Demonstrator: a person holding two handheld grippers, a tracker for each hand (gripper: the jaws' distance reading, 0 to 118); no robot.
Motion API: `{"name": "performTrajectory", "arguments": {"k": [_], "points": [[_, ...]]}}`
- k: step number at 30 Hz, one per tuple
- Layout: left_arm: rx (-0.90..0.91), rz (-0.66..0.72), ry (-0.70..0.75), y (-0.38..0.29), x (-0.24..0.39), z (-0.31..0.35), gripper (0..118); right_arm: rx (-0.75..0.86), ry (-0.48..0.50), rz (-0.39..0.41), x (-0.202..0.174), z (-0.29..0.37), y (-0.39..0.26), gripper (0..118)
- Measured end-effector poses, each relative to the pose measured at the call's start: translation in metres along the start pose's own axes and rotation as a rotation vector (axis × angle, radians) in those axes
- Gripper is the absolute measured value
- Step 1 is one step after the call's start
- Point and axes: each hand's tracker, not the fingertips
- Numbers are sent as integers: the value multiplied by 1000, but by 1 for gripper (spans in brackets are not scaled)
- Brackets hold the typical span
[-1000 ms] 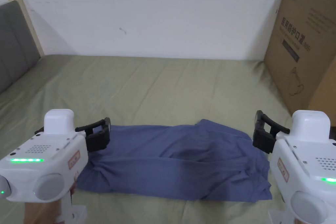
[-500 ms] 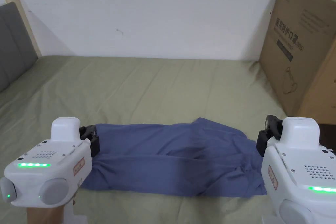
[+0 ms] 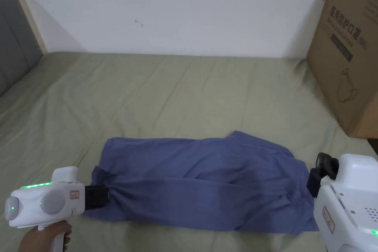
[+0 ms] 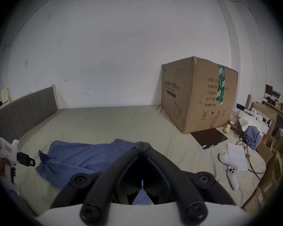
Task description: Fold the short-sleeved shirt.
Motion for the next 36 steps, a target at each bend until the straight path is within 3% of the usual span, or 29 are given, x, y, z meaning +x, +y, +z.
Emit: {"name": "performTrajectory", "arguments": {"k": [1, 4, 5, 8, 9, 10, 11, 14, 15, 16, 17, 20, 22, 24, 25, 26, 27, 31, 36], "points": [[-14, 4, 14, -2, -7, -45, 116, -22, -2, 0, 2, -6, -4, 0], [-54, 26, 11, 5, -18, -53, 109, -69, -20, -8, 9, -18, -15, 0], [-65, 21, 11, -4, -9, -105, 109, -85, -30, -13, 12, -22, -19, 0], [-154, -47, 46, -11, 1, -141, 48, -145, -50, -24, 22, -31, -31, 0], [-109, -49, 40, -22, 10, -127, 44, -167, -60, -26, 26, -35, -35, 0], [-70, -52, 38, -25, 15, -119, 30, -205, -70, -23, 30, -40, -41, 1], [-69, -43, -17, -25, 16, -117, 7, -238, -73, -25, 34, -46, -46, 9], [-50, -20, -30, -14, 1, -105, 5, -374, -64, -58, 45, -75, -66, 68], [-29, -19, -39, -10, -5, -101, 5, -422, -57, -60, 47, -85, -73, 99], [-19, -15, -37, -6, -12, -98, 5, -476, -57, -51, 47, -97, -82, 112], [-4, -8, -48, -11, 4, -85, 5, -495, -70, -52, 47, -106, -91, 116], [12, 3, -71, -4, -4, -74, 5, -589, -78, -43, 43, -137, -113, 114], [22, -3, -72, -7, 3, -68, 5, -648, -59, -51, 40, -157, -126, 97], [21, -1, -70, -6, 0, -69, 5, -738, -51, -62, 35, -168, -137, 61], [19, 4, -69, -10, 5, -68, 5, -750, -23, -106, 34, -167, -140, 58], [18, 8, -68, -12, 5, -67, 5, -669, -66, -110, 33, -158, -137, 43], [18, 8, -68, -13, 3, -66, 5, -650, -42, -108, 33, -148, -133, 8], [13, 17, -70, -19, 0, -58, 5, -622, 16, -105, 38, -120, -120, 8], [32, 59, -97, -30, -10, -29, 5, -536, 61, -176, 53, -66, -93, 8]]}}
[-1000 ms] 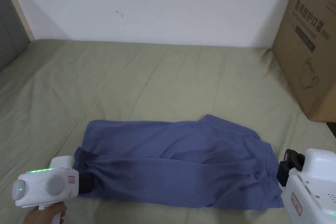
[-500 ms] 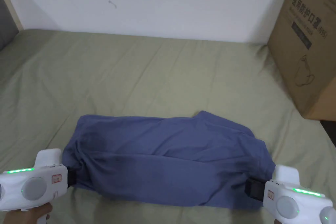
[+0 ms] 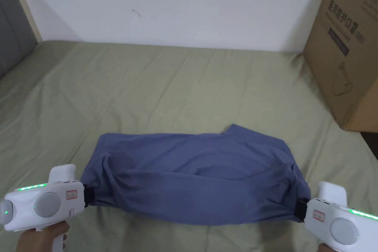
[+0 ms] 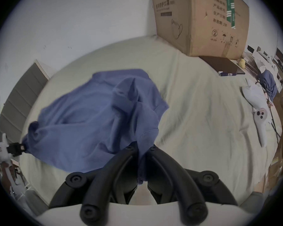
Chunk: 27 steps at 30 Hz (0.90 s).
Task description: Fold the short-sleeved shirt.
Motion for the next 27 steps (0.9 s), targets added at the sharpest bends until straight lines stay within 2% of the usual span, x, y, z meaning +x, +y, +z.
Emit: {"name": "performTrajectory", "arguments": {"k": [8, 15, 17, 18, 20, 21, 23, 24, 27], "points": [[-133, -46, 49, -68, -28, 42, 5, -53, 9, -24, 23, 58, -66, 8], [-196, 35, 94, -110, -51, 11, 5, -235, -45, -45, 34, 14, -127, 9], [-181, 63, 120, -105, -45, 17, 13, -173, -34, -60, 34, 23, -125, 9], [-184, 62, 116, -103, -43, 19, 32, -179, -35, -57, 33, 28, -120, 24], [-196, 43, 95, -95, -40, 27, 86, -173, -54, -30, 29, 39, -107, 61], [-200, 39, 91, -91, -35, 30, 103, -162, -54, -14, 27, 46, -99, 83], [-119, 38, 34, -78, -26, 53, 104, -66, -8, 9, 20, 66, -77, 101], [-58, 32, 6, -68, -19, 66, 104, -7, 15, 17, 15, 78, -63, 105], [105, -33, -47, -35, 13, 107, 104, 203, 63, 56, -5, 118, -23, 105]]}}
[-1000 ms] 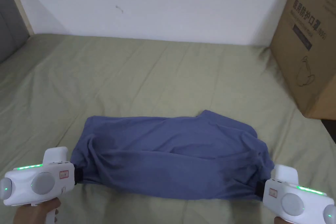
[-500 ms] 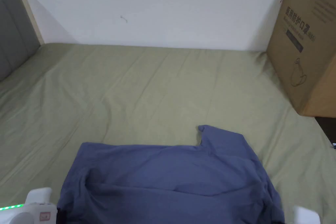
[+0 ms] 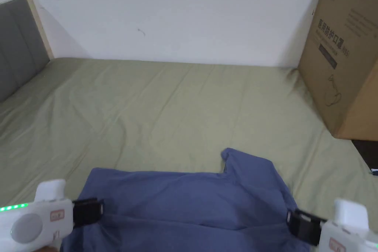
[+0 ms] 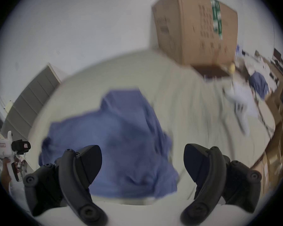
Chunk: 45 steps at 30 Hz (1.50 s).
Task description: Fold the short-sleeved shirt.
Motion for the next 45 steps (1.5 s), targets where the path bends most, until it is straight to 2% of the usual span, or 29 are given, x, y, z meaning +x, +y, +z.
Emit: {"name": "performTrajectory", "arguments": {"k": [5, 9, 11, 12, 13, 14, 15, 24, 31, 34, 36, 37, 38, 39, 40, 41, 45], "points": [[328, -151, -13, 44, 61, 54, 104, 319, 42, 92, -37, 46, 60, 105], [504, -203, -3, 57, 93, 66, 103, 478, 1, 157, -61, 60, 80, 105], [546, -215, -5, 57, 102, 64, 101, 502, -14, 164, -71, 62, 82, 93], [541, -222, -3, 56, 105, 64, 89, 512, -17, 163, -74, 63, 82, 67], [533, -222, -5, 55, 108, 63, 67, 521, -15, 166, -76, 62, 81, 39], [531, -222, -11, 53, 108, 62, 30, 524, -23, 171, -79, 61, 80, 7], [532, -217, -23, 50, 108, 60, 0, 525, -40, 176, -81, 59, 80, 0], [457, -213, -23, 60, 91, 37, 0, 489, -17, 168, -79, 42, 77, 0], [177, -205, 38, 92, 47, -43, 0, 434, -21, 163, -77, 12, 80, 0], [75, -145, 31, 103, 26, -83, 0, 401, -35, 172, -75, -5, 81, 0], [78, -121, 38, 106, 14, -106, 0, 376, -40, 169, -72, -20, 83, 0], [30, -120, 61, 109, 9, -119, 5, 365, -44, 168, -71, -27, 84, 0], [-6, -113, 71, 112, 4, -131, 23, 356, -48, 167, -70, -33, 84, 0], [-47, -108, 73, 114, 0, -145, 70, 350, -51, 165, -69, -39, 85, 0], [-100, -89, 97, 114, -4, -158, 103, 345, -54, 161, -67, -46, 85, 0], [-131, -74, 120, 112, -7, -169, 118, 336, -57, 159, -66, -52, 86, 0], [-151, -103, 177, 99, -11, -201, 116, 296, -76, 155, -63, -75, 89, 0]]}}
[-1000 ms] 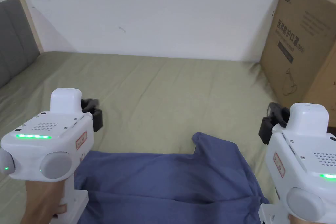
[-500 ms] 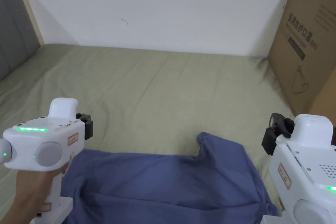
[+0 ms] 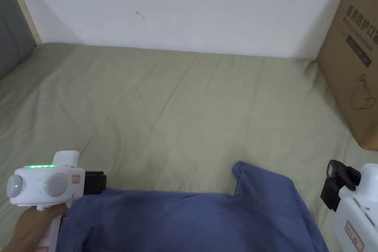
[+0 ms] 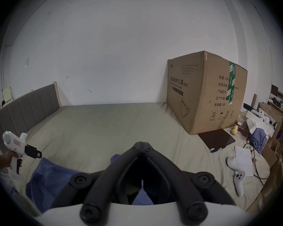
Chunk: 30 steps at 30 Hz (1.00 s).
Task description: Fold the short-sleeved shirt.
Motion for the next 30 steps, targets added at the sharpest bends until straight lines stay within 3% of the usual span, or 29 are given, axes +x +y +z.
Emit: {"name": "performTrajectory", "arguments": {"k": [2, 3, 4, 5, 6, 7, 8, 9, 10, 12, 15, 17, 18, 19, 20, 21, 23, 24, 25, 26, 29, 30], "points": [[-49, -12, 25, 0, -10, -35, 113, -19, -3, -5, 1, -10, -3, 0], [-57, -12, 28, -2, -10, -42, 104, -26, -3, -6, 2, -13, -5, 0], [-72, -16, 33, -4, -8, -50, 90, -36, -3, -7, 2, -17, -8, 0], [-79, -13, 31, -5, -7, -54, 69, -53, 0, -6, 2, -21, -11, 0], [-101, -12, 19, -7, -5, -59, 57, -76, 5, -3, 3, -24, -15, 0], [-111, -8, -5, -10, -3, -61, 55, -95, 6, -1, 4, -27, -19, 0], [-73, -8, 23, -13, 4, -56, 44, -110, 6, -2, 5, -31, -23, 0], [-46, -28, 17, -14, 6, -52, 16, -123, 4, -2, 7, -35, -25, 0], [-31, -55, -5, -14, 8, -49, 4, -140, 1, -10, 9, -39, -29, 0], [-16, -72, -28, -15, 12, -41, 4, -176, -9, -26, 14, -59, -34, 3], [49, -50, -75, -14, 7, -14, 4, -310, -12, -22, 22, -101, -43, 47], [86, -9, -127, -11, 2, 11, 4, -390, -18, -37, 26, -136, -53, 54], [103, -2, -142, -10, 0, 19, 4, -438, -8, -44, 28, -149, -59, 86], [106, -1, -147, -9, -3, 27, 4, -488, -7, -69, 29, -164, -67, 104], [115, 1, -152, -9, -5, 32, 4, -518, -7, -67, 30, -176, -75, 114], [123, 4, -157, -9, -2, 42, 4, -537, -18, -79, 30, -188, -82, 115], [130, 11, -161, -10, -4, 49, 4, -614, -35, -41, 27, -208, -96, 112], [133, 14, -163, -10, -5, 50, 4, -644, -33, -15, 25, -217, -103, 105], [132, 17, -164, -11, -5, 51, 4, -674, -27, 16, 20, -221, -108, 91], [129, 23, -166, -12, -4, 50, 4, -692, -19, 20, 16, -219, -115, 65], [118, 41, -164, -19, -6, 49, 4, -613, -19, 33, 12, -205, -116, 41], [116, 45, -163, -21, -7, 49, 4, -623, -9, 17, 12, -200, -115, 15]]}}
